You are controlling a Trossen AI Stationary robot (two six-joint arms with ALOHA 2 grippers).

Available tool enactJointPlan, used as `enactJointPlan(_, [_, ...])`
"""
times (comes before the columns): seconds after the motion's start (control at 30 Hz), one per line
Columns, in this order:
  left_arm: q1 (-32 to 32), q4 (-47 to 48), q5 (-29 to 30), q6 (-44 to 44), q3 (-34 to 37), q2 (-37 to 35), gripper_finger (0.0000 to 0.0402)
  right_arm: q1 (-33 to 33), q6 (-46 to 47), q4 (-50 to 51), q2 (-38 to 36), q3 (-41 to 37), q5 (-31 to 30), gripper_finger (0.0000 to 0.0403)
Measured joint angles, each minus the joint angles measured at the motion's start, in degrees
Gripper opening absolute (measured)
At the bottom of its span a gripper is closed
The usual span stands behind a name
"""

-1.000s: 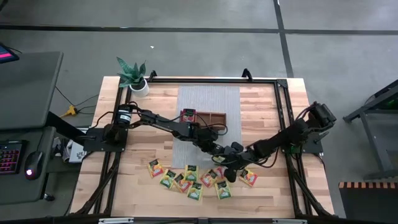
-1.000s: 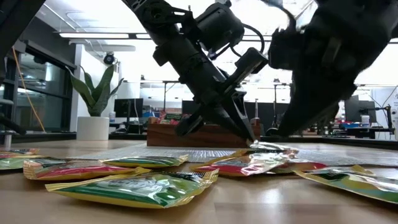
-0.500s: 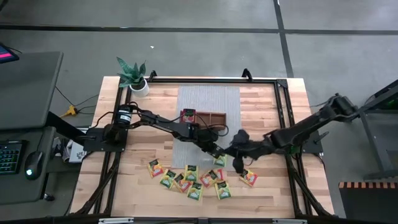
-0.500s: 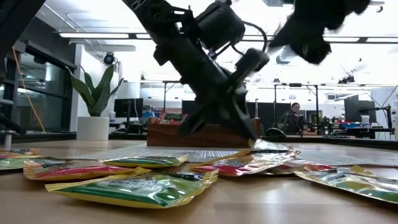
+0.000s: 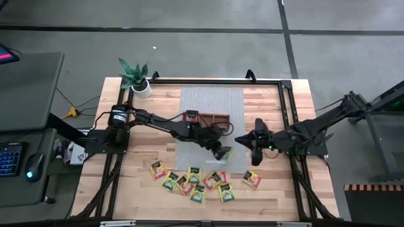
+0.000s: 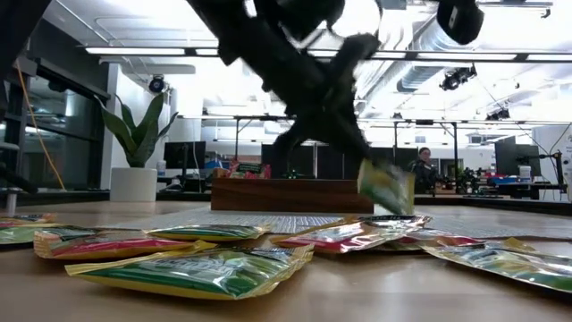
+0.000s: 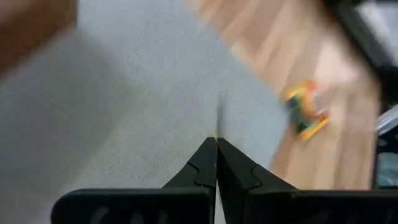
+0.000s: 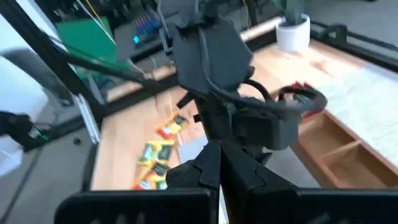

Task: Pick & Place Tea
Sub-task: Put the yellow tea bag into the middle section of the wooden organizer

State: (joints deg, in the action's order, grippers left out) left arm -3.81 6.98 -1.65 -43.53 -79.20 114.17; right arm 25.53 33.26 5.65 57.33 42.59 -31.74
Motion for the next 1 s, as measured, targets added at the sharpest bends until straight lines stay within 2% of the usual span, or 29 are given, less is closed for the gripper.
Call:
enactJointPlan(0.43, [0.09,4.44,8.97,14.1,-0.02,-11.3,0.0,0.01,-4.0,0.11,-5.16,0.0,-4.39,0.0001])
enactJointPlan(0.67, [0.96,11.22,16.0,19.86,0.24,-15.67,0.0,0.01,-5.3,-0.38,-6.84,0.0,-4.99,0.0003])
enactJointPlan(0.83, [3.48,10.29,15.77,22.55,2.77,-20.81,0.0,0.01,-5.65,-0.33,-8.32,0.0,-4.82,0.0003])
enactJointPlan(1.0, [7.08,4.95,13.1,24.03,11.52,-27.87,0.0,0.01,-7.26,-0.31,-9.72,0.0,-5.1,0.0001])
